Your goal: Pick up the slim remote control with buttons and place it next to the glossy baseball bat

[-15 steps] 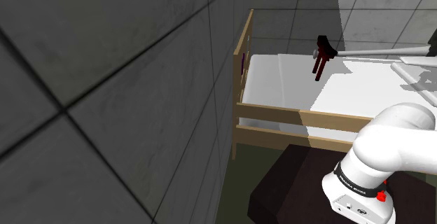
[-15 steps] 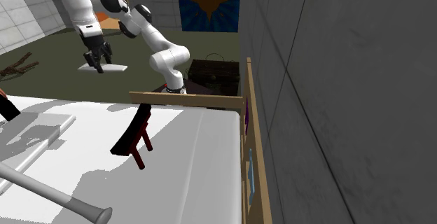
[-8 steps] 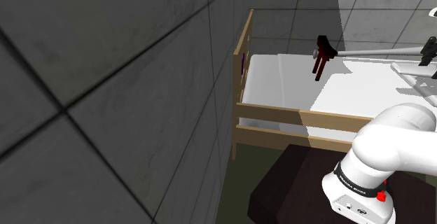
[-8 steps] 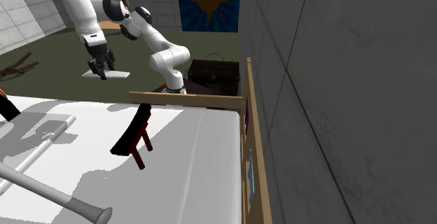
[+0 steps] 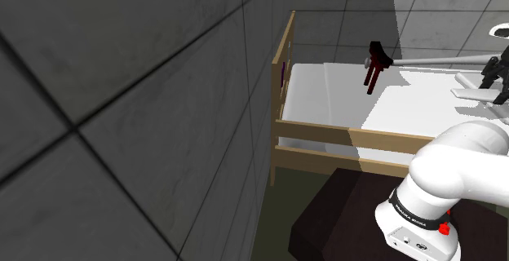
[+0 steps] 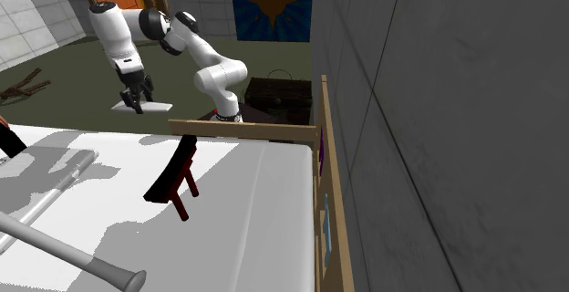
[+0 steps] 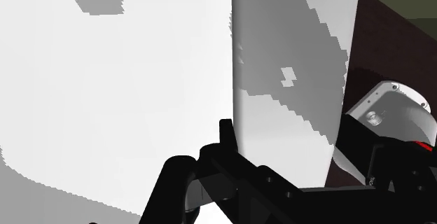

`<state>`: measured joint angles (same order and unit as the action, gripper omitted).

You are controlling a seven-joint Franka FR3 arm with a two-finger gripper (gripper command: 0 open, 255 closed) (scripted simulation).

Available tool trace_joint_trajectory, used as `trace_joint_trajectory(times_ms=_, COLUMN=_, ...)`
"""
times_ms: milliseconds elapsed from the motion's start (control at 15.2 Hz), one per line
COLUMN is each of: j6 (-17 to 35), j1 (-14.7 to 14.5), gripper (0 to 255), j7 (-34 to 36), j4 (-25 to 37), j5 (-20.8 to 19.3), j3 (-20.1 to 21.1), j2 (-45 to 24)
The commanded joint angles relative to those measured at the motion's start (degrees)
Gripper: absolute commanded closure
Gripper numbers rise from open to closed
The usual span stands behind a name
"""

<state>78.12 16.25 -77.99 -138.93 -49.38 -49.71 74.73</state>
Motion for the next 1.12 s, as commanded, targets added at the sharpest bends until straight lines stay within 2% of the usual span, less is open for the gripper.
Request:
trace_joint_trajectory(times_ms=0, j6=0.9, j1=0.3, gripper=255, j7=0.1, j4=-1.3, j5=-1.0, j3=-1.1, j2=0.5)
trace_joint_trajectory(times_ms=1056, j6=7.9, j1=3.3, gripper=255, j7=1.1, j4=-10.3, j5=-10.1, j3=-10.9, j2=3.8)
